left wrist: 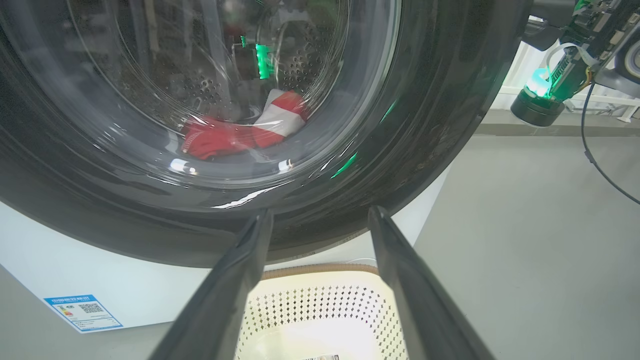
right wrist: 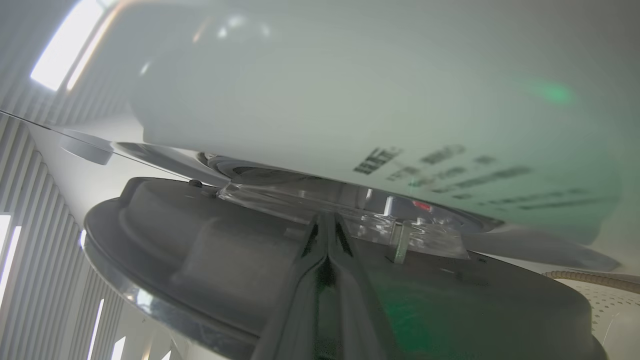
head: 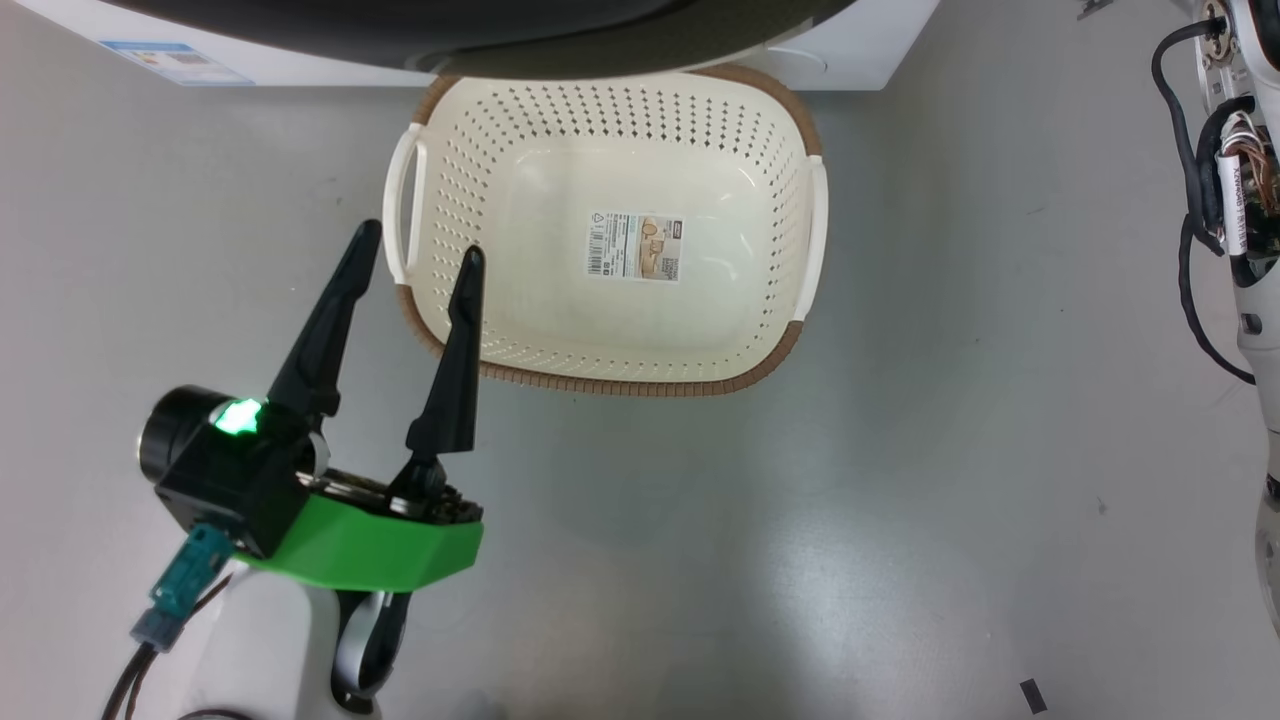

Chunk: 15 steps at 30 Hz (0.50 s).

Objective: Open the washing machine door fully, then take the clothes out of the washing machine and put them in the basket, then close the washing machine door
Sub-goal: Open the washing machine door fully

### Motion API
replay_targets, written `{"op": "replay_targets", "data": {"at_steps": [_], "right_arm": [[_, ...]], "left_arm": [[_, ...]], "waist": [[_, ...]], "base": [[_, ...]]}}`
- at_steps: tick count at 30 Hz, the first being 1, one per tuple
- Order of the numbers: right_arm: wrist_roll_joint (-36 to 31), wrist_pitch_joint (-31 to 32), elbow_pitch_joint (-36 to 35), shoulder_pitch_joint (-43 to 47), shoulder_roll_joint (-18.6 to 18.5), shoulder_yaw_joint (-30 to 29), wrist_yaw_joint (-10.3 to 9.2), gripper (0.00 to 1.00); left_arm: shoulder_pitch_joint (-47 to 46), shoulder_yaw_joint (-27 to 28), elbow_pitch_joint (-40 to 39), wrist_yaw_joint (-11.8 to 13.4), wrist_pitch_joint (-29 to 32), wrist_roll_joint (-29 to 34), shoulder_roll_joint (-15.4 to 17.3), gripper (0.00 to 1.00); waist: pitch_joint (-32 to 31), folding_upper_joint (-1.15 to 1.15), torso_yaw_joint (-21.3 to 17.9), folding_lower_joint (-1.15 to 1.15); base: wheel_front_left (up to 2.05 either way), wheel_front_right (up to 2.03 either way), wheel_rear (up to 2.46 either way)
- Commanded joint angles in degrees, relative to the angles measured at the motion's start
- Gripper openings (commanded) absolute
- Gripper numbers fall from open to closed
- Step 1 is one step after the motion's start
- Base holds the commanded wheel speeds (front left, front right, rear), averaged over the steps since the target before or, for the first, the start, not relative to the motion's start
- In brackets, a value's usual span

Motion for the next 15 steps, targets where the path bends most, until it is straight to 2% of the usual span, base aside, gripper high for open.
{"op": "replay_targets", "data": {"at_steps": [1,15], "right_arm": [[0.31,1.03,-1.45,-0.59,1.95,0.61,0.05,0.0],[-2.01,7.65,-4.12,2.13,2.06,2.83,0.05,0.0]], "left_arm": [[0.09,1.77,-1.04,-0.32,-0.44,-0.13,1.12,1.0],[-0.18,2.34,-0.21,-0.32,-0.44,-0.56,0.95,1.0]], "waist": [[-0.04,0.0,-0.05,0.0],[-1.27,0.0,-1.4,0.0]], "base": [[0.0,0.0,0.0],[0.0,0.0,0.0]]}}
